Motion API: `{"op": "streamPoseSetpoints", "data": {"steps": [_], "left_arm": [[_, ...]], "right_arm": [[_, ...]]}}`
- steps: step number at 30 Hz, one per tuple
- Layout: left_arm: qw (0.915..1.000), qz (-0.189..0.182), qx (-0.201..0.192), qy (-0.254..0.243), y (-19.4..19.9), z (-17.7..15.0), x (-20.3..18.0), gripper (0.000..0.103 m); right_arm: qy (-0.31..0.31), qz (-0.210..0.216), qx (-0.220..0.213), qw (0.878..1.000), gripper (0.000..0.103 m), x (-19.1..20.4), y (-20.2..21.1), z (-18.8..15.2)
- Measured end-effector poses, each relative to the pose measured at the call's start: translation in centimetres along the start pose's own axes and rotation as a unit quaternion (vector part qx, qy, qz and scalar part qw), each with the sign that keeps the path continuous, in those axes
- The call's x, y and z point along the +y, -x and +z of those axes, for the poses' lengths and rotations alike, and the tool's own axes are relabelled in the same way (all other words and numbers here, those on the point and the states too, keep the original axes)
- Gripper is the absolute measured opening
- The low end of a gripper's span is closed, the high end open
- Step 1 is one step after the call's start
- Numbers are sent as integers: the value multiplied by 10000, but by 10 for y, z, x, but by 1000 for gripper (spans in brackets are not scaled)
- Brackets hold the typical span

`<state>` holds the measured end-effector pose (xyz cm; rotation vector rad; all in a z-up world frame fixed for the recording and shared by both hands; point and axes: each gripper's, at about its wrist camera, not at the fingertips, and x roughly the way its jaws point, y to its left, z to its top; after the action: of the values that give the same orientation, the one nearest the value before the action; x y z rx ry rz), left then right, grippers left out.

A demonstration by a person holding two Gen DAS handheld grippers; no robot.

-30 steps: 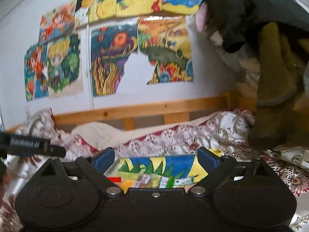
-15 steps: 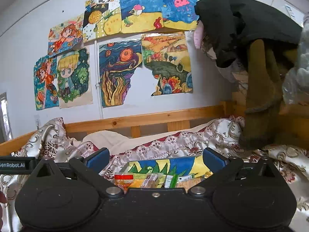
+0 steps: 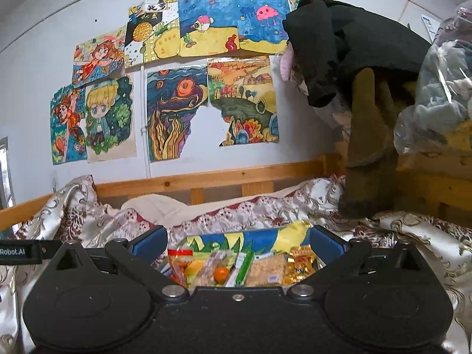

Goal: Organize snacks

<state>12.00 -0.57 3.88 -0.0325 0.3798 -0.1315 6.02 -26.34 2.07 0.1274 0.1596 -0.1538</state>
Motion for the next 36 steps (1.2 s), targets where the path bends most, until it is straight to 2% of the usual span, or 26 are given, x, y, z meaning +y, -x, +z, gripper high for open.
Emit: {"op": "streamPoseSetpoints", "data": {"steps": [6,10,21,27,36], "left_arm": [[9996,15,-97,-267,22,-12,-8,103],[9998,14,-102,-162,32,-14,-8,103],[9992,322,-38,227,56,-24,9,103],[9990,429,-13,132,70,-36,9,103],[9980,497,381,48,72,-54,4,103]], "right_arm": [[78,35,167,9998,102,-1,25,-12],[18,53,259,9996,102,-3,41,-16],[-136,42,328,9994,102,-8,69,-21],[-145,36,509,9986,102,-7,79,-27],[-8,-31,839,9965,102,-2,77,-36]]}}
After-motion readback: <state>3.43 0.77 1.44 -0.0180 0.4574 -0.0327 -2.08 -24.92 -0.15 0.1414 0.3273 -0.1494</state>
